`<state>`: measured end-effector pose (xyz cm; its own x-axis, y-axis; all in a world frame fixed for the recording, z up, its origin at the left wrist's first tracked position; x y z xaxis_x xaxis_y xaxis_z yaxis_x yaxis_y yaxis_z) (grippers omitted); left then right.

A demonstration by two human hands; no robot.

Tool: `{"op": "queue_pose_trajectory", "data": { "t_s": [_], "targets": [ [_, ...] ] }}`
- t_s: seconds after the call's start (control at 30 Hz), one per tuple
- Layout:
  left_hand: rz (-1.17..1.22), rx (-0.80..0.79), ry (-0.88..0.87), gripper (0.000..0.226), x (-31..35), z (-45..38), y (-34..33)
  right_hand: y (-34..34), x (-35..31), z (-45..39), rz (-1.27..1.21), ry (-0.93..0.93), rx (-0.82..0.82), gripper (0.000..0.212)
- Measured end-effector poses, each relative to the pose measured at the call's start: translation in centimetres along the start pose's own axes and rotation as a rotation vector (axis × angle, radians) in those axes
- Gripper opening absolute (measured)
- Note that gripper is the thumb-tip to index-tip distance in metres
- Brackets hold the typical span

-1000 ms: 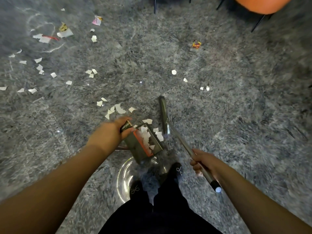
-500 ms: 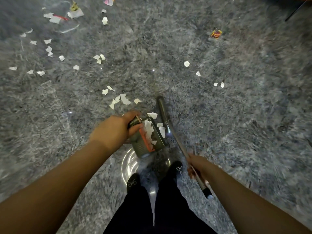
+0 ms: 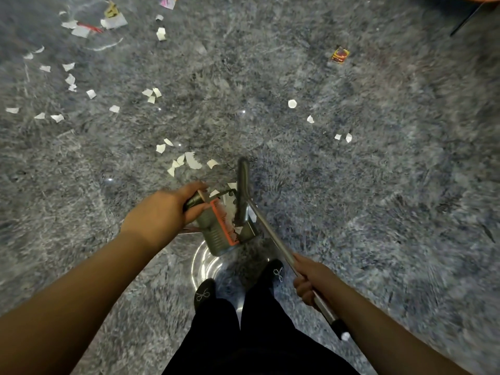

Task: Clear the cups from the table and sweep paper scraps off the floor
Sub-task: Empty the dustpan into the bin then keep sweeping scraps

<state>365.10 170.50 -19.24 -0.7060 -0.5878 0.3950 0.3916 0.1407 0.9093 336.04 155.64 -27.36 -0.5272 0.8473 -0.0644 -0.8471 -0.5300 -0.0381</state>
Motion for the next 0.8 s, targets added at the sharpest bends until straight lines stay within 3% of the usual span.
{"op": "queue_pose_trajectory", "data": {
  "t_s": [0.13, 0.27, 0.4, 0.63, 0.8],
  "targets": [
    [0.046, 0.022, 0.032, 0.064, 0.0, 1.6, 0.8, 0.8, -0.6, 0.9, 0.042, 0.083, 0.016, 0.022],
    [0.085, 0.073, 0.09, 0.061, -1.5, 2.2, 2.4, 1.4, -2.8, -0.5, 0.132, 0.169, 0.106, 0.044],
    [0.079, -0.002, 0.109, 0.065, -2.0, 0.9, 1.9, 0.7, -4.0, -2.0, 0.153, 0.189, 0.157, 0.04],
    [-0.007, -0.018, 0.051, 0.073, -2.5, 2.0, 0.7, -1.0, -2.5, -3.2, 0.079, -0.002, 0.05, 0.036],
    [0.047, 0.018, 0.074, 0.064, -4.3, 4.2, 1.7, -2.8, 0.5, -2.7, 0.101, -0.11, -0.035, 0.033]
  ]
}}
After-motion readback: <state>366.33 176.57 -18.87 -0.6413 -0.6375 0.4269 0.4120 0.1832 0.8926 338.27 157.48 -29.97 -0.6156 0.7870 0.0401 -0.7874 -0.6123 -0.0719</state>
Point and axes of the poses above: each hand's wrist, its own z-axis away from the middle knuckle, its own y-axis out of the back of the hand, x = y × z, the point moved 2 cm from there along -z, towards the middle knuckle, and after that the axes turned 9 degrees about x, right-handed, at the moved point
